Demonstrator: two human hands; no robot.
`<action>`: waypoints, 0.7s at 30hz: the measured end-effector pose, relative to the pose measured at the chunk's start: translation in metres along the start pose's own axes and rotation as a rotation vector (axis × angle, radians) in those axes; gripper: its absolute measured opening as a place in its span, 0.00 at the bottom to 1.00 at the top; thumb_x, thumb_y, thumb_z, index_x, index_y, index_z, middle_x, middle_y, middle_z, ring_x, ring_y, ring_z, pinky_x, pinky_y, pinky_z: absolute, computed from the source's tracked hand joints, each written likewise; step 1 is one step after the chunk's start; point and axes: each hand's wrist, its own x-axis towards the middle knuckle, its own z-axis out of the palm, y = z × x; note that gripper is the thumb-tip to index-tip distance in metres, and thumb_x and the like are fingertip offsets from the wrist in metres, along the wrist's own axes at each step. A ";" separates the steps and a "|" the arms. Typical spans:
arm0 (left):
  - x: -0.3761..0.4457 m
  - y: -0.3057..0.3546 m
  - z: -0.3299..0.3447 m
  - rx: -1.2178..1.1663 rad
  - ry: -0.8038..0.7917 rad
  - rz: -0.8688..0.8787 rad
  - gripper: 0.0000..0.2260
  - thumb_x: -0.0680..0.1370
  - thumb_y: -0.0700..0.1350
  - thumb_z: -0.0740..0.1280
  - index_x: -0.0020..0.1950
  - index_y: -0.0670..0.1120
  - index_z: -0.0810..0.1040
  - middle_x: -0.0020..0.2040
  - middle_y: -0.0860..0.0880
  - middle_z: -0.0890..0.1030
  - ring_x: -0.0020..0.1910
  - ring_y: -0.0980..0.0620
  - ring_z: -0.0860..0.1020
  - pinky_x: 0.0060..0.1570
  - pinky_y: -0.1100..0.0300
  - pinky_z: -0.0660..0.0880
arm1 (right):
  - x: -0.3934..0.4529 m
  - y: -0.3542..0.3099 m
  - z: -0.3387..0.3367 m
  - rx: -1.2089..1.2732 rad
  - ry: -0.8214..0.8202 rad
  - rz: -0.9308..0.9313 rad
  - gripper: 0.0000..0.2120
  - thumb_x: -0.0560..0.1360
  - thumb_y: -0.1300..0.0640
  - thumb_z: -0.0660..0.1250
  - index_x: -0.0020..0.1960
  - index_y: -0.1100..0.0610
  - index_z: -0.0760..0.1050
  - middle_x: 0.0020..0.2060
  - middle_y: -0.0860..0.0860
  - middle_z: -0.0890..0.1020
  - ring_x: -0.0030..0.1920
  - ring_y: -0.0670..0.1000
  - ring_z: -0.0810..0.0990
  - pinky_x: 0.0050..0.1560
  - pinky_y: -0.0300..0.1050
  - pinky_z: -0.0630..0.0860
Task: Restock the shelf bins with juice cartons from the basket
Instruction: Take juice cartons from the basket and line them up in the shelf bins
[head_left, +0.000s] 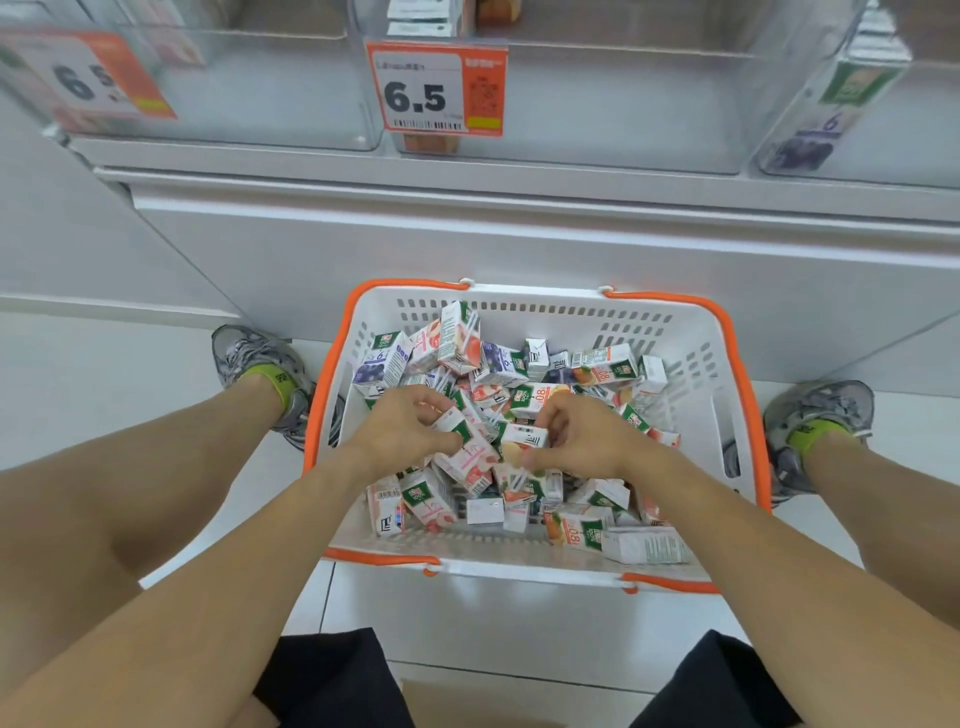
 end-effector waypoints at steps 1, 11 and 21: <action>0.000 0.002 -0.001 -0.022 0.020 -0.011 0.17 0.67 0.43 0.80 0.52 0.53 0.79 0.51 0.50 0.80 0.47 0.57 0.80 0.33 0.69 0.74 | 0.000 -0.001 -0.004 0.058 0.045 0.021 0.22 0.68 0.48 0.80 0.54 0.54 0.73 0.34 0.49 0.84 0.32 0.44 0.81 0.34 0.39 0.74; -0.014 0.034 -0.005 -0.557 -0.079 -0.046 0.09 0.76 0.45 0.71 0.52 0.41 0.83 0.47 0.44 0.85 0.48 0.47 0.80 0.52 0.52 0.76 | -0.010 -0.039 -0.043 1.006 0.255 0.102 0.10 0.73 0.54 0.74 0.47 0.60 0.84 0.41 0.57 0.85 0.34 0.52 0.83 0.26 0.40 0.73; -0.029 0.141 -0.055 -0.548 -0.098 0.084 0.11 0.80 0.43 0.66 0.58 0.38 0.80 0.47 0.41 0.86 0.44 0.47 0.82 0.48 0.51 0.80 | -0.038 -0.108 -0.068 0.640 0.404 -0.476 0.22 0.68 0.65 0.79 0.56 0.46 0.82 0.56 0.46 0.84 0.48 0.58 0.86 0.51 0.60 0.82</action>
